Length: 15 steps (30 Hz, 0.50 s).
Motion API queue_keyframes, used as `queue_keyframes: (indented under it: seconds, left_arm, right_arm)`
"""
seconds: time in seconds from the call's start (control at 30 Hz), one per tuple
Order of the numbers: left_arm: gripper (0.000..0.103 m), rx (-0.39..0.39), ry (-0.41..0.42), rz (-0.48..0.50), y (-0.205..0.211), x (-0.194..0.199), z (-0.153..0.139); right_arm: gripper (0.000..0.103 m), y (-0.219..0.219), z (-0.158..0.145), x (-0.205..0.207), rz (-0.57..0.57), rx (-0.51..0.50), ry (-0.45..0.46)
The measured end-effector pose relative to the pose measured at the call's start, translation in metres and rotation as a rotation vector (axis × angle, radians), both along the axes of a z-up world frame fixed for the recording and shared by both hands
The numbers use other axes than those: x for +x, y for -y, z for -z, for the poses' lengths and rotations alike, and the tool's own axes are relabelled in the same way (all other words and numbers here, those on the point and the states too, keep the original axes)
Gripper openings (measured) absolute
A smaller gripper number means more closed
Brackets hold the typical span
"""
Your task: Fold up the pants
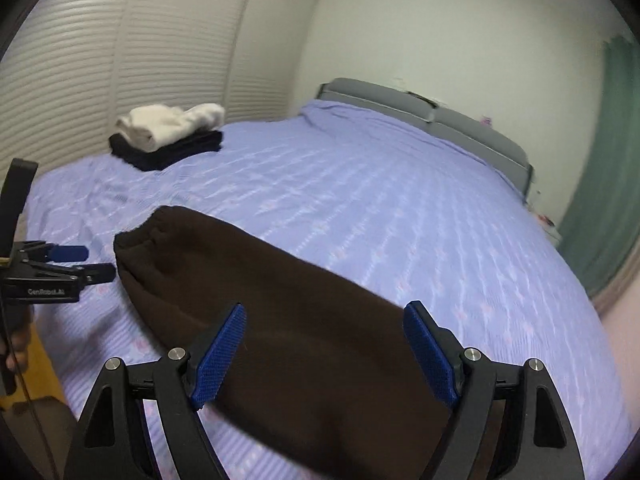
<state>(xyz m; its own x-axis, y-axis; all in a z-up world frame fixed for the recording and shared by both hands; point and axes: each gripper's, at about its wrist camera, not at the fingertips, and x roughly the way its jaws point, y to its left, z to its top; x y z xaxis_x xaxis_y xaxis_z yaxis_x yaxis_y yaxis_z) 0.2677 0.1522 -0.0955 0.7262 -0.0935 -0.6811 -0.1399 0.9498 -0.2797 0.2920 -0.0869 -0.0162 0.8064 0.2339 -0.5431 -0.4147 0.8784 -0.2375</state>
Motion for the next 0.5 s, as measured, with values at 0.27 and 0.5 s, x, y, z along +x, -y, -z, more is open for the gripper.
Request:
queue_keyframes:
  seconds: [0.27, 0.5]
  left_arm:
    - [0.080, -0.278, -0.057, -0.093, -0.015, 0.031, 0.040]
    - [0.063, -0.358, -0.016, -0.107, -0.004, 0.047, 0.054]
  right_arm:
    - [0.082, -0.016, 0.019, -0.001, 0.028, 0.052, -0.008]
    - [0.082, -0.009, 0.038, -0.005, 0.099, 0.128, -0.054]
